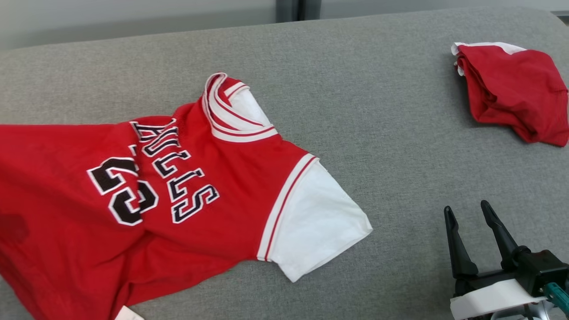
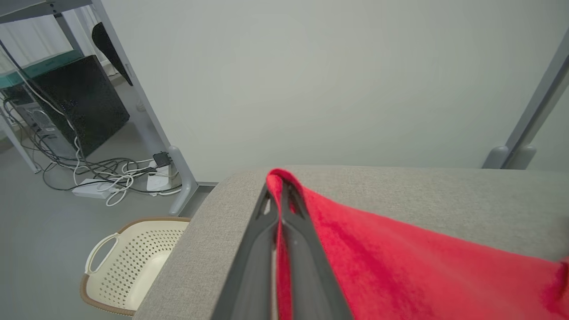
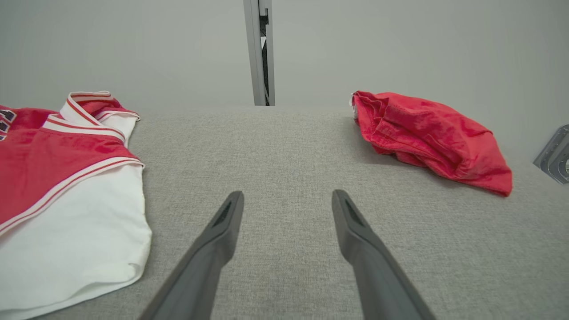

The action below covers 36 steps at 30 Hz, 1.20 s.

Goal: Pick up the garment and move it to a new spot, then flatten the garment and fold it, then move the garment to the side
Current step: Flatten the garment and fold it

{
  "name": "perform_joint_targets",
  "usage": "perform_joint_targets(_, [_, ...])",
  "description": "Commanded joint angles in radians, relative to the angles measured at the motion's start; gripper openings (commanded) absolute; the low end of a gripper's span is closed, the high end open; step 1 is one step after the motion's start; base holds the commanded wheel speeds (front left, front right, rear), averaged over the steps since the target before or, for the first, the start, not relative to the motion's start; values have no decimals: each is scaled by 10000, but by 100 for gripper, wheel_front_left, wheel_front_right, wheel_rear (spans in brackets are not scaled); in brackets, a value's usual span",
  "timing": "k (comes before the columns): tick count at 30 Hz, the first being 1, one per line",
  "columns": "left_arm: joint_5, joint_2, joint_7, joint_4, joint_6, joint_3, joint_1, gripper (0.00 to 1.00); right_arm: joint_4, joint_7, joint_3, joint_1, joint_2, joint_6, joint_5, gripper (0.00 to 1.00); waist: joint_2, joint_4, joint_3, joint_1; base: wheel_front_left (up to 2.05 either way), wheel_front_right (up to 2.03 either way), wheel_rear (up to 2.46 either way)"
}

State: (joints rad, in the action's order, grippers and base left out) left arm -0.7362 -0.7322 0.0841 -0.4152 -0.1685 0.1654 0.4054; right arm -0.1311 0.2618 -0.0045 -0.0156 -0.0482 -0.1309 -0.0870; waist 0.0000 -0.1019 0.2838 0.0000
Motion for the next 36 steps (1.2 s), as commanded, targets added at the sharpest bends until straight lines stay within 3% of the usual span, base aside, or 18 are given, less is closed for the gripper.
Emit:
perform_joint_targets(1, [43,-72,-41,-352,102,26,243,28,45,47,-17,8,-50,2,-65,100,0,-106,69,0,0,0,0])
perform_joint_targets(2, [108,-136,-34,-556,169,78,337,38,32,49,-10,18,-50,2,-82,100,0,-139,85,0,0,0,0])
perform_joint_targets(5, [212,-166,59,-1191,180,151,597,47,-5,47,-7,-14,-50,2,-134,100,0,-184,106,0,0,0,0])
perform_joint_targets(6, [193,-131,70,-1402,207,158,658,93,-10,47,1,-26,-48,2,-178,100,0,-193,99,0,0,0,0])
perform_joint_targets(7, [196,-116,100,-1604,215,161,724,100,-15,47,14,-44,-48,2,-208,100,0,-205,87,0,0,0,0])
perform_joint_targets(12, [241,-104,596,-2101,341,111,780,100,-13,47,-39,-66,-51,2,-235,100,0,-189,-83,0,0,0,0])
perform_joint_targets(18, [373,-75,1613,-1675,122,-285,96,100,44,47,-260,159,-51,2,-171,100,0,61,-598,0,0,0,0])
perform_joint_targets(24, [357,759,1808,-289,-161,-777,-1216,100,112,47,-627,462,-45,2,-12,100,0,681,-1249,0,0,0,0])
perform_joint_targets(29, [118,1226,1344,-371,364,-313,-1778,100,65,47,-589,518,-53,2,225,100,0,1058,-1545,0,0,0,0])
perform_joint_targets(36, [-207,1234,402,-308,787,88,-2327,100,82,47,-672,624,-52,2,316,100,0,1244,-1742,0,0,0,0])
